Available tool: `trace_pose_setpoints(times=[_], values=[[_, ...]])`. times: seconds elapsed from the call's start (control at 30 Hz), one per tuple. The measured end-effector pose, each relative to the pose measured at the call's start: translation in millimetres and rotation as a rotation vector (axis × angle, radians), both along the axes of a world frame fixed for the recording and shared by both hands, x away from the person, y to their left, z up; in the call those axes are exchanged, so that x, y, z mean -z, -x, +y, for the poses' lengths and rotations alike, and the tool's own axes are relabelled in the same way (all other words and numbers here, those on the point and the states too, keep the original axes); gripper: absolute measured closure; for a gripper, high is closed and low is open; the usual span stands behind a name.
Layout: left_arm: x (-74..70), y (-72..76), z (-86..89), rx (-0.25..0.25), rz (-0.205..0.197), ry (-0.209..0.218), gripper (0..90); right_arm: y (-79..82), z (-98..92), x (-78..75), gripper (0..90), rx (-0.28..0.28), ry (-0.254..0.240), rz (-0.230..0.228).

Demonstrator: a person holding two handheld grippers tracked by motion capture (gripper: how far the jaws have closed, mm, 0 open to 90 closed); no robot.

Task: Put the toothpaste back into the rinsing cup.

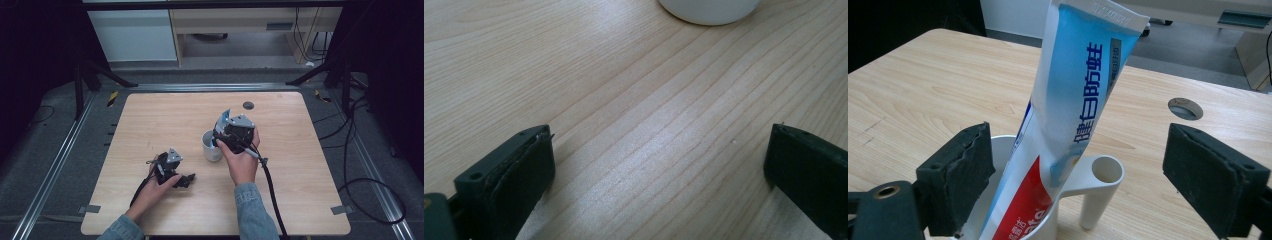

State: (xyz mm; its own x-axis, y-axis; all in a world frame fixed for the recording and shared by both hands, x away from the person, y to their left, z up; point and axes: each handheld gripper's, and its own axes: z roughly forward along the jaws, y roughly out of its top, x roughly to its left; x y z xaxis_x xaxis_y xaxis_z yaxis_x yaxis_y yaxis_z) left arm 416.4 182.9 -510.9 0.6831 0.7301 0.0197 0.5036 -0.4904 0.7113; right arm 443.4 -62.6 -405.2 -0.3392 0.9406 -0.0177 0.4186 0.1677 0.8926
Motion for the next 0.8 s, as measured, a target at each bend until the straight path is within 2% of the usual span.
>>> trace_pose_setpoints(times=[0.43, 0.7, 0.8], values=[[0.0, -0.1, 0.0, 0.001, 0.000, 0.000, 0.0, 2.0, -3.8, -9.3, 8.5, -0.031, 0.070, 0.020], [0.0, -0.3, -0.4, -0.002, 0.000, 0.000, 0.0, 4.1, -7.6, -14.2, 7.0, -0.047, 0.086, 0.041], [0.0, -0.3, -0.4, -0.002, 0.000, 0.000, 0.0, 4.5, -11.1, -16.8, 6.6, -0.051, 0.076, 0.045]])
